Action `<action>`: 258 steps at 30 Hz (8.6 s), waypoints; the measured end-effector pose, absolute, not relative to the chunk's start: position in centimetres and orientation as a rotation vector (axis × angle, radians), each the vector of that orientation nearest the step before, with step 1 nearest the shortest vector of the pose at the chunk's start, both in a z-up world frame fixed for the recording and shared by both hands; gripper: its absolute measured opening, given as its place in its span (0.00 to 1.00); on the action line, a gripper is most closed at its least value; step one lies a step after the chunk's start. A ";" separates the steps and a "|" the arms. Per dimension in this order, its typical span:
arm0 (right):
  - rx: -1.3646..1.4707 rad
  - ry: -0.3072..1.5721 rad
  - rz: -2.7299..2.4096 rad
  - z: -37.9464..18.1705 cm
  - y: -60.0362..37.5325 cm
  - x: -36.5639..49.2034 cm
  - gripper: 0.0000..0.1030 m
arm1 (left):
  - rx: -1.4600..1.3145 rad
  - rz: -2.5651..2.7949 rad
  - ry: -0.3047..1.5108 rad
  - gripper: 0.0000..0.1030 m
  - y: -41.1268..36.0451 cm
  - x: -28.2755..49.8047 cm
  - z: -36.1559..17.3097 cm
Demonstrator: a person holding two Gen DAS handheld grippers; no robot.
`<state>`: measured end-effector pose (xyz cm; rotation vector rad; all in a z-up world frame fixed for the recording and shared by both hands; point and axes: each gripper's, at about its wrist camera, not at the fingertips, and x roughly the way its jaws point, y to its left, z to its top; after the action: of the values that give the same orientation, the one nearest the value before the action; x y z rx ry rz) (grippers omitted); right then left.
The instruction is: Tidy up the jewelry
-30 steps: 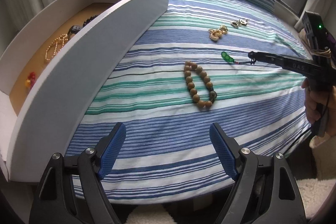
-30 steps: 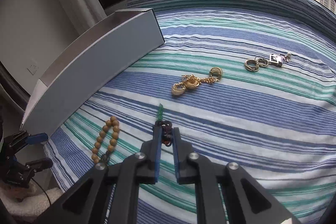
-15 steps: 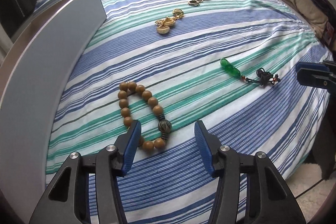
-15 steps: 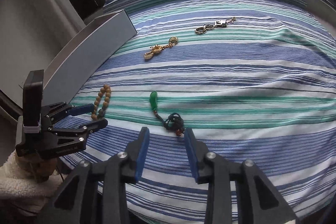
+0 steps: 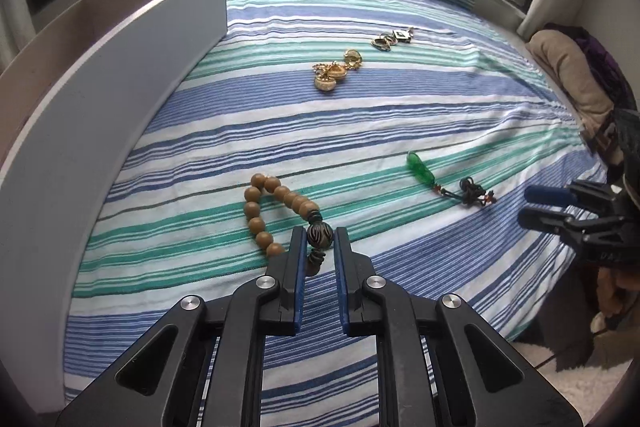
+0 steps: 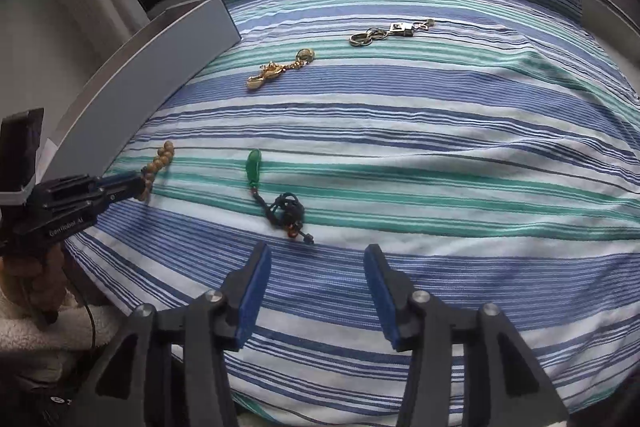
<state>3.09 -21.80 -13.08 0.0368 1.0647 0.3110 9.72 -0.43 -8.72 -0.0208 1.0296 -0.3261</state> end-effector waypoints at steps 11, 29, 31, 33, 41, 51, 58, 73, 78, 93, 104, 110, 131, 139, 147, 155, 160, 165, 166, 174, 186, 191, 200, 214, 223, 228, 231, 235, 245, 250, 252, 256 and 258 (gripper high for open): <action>-0.075 1.017 0.384 -15.6 -17.3 5.9 0.15 | -0.132 -0.346 1.008 0.11 1.3 9.2 -5.5; -0.010 0.710 0.730 4.5 -8.7 8.0 0.09 | -0.240 -0.076 0.770 0.11 16.5 7.3 10.7; -0.017 0.690 0.789 6.2 -5.7 9.2 0.09 | -0.228 -0.013 0.762 0.11 18.7 7.6 11.3; -0.041 0.672 0.837 7.2 -2.3 10.1 0.09 | -0.231 0.044 0.771 0.11 21.0 8.0 11.1; -0.110 0.809 1.002 4.5 11.9 13.4 0.09 | -0.303 0.207 0.886 0.11 28.2 9.7 5.8; -0.187 1.106 1.062 -5.3 20.9 12.9 0.12 | -0.357 0.339 1.007 0.11 32.2 9.7 -1.2; -0.227 1.056 1.015 -4.8 19.6 11.7 0.46 | -0.313 0.378 0.996 0.63 30.9 9.0 -1.5; -0.294 0.779 0.643 0.2 3.9 10.0 0.57 | -0.116 0.281 0.837 0.84 17.0 8.8 2.0; -0.291 0.797 0.559 -1.2 -1.0 9.2 0.58 | -0.061 0.222 0.843 0.84 12.9 9.7 1.8; -0.114 0.842 0.233 -7.7 -16.3 4.2 0.58 | -0.025 0.012 0.977 0.86 3.4 10.2 -4.4; 0.009 0.949 0.143 -12.5 -21.4 1.7 0.58 | 0.072 -0.171 1.022 0.86 -2.9 14.9 -9.0; 0.021 0.948 0.155 -12.6 -21.3 0.6 0.58 | 0.083 -0.250 1.036 0.86 -4.9 19.0 -11.1; 0.090 0.931 0.152 -11.9 -23.6 -0.9 0.58 | 0.080 -0.265 1.000 0.69 -9.5 28.1 -13.6; 0.115 0.922 0.129 -11.6 -24.3 -0.8 0.58 | 0.156 -0.265 0.973 0.09 -10.4 28.3 -12.2; 0.132 0.933 0.134 -11.7 -24.6 -0.2 0.58 | 0.107 -0.282 1.002 0.04 -8.4 25.7 -10.8; 0.159 0.969 0.145 -12.0 -25.2 0.9 0.58 | 0.049 -0.292 1.011 0.02 -4.6 21.3 -9.6; 0.168 0.997 0.164 -11.5 -25.7 2.1 0.58 | 0.021 -0.282 1.033 0.02 -2.1 18.1 -9.6; 0.172 1.036 0.206 -10.4 -26.5 4.5 0.58 | 0.001 -0.255 1.038 0.02 0.5 15.3 -9.5; 0.186 1.051 0.223 -10.1 -26.9 5.2 0.58 | -0.006 -0.247 1.040 0.02 1.0 14.9 -9.5; 0.237 1.065 0.138 -7.9 -30.8 16.9 0.58 | -0.066 -0.206 1.060 0.02 3.5 13.4 -10.3; 0.559 1.211 0.074 -14.7 -25.8 32.9 0.58 | -0.128 -0.140 1.081 0.53 5.0 11.3 -10.5; 0.284 1.166 -0.031 -14.5 -21.5 33.8 0.48 | -0.158 -0.114 1.078 0.54 6.6 10.5 -10.3; 0.228 1.148 0.125 -12.5 -23.7 27.4 0.03 | -0.095 -0.165 1.072 0.60 7.6 10.5 -10.6; 0.282 1.163 0.291 -12.3 -27.2 12.7 0.06 | 0.109 -0.353 1.107 0.48 -0.1 15.2 -12.8; 0.256 1.141 0.236 -12.8 -28.9 13.1 0.42 | 0.125 -0.315 1.074 0.25 -0.3 14.8 -12.5; 0.050 1.161 0.267 -15.2 -25.0 13.6 0.43 | 0.061 -0.336 1.046 0.06 0.0 14.7 -10.6; -0.057 1.108 0.265 -15.4 -23.8 13.4 0.18 | -0.010 -0.347 1.031 0.05 1.1 14.7 -8.6; 0.018 1.057 0.287 -12.3 -24.6 12.6 0.17 | -0.130 -0.357 1.002 0.05 3.5 14.5 -5.0; 0.107 0.858 0.451 -0.3 -22.5 11.7 0.17 | -0.248 -0.285 0.887 0.05 9.5 12.5 4.1; 0.099 0.800 0.569 4.3 -18.1 13.3 0.17 | -0.294 -0.208 0.830 0.05 14.1 11.8 8.2; 0.081 0.778 0.607 5.8 -15.8 14.4 0.17 | -0.294 -0.162 0.810 0.06 16.1 11.8 9.6; 0.053 0.738 0.678 8.4 -10.5 17.2 0.17 | -0.295 -0.078 0.804 0.06 20.0 12.6 11.0; 0.061 0.739 0.719 9.1 -7.8 18.8 0.17 | -0.298 -0.034 0.813 0.06 22.0 13.2 11.0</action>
<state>18.78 -7.77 9.10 0.0615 0.7386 0.7188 13.20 21.98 11.01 -0.2980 0.8127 -0.0342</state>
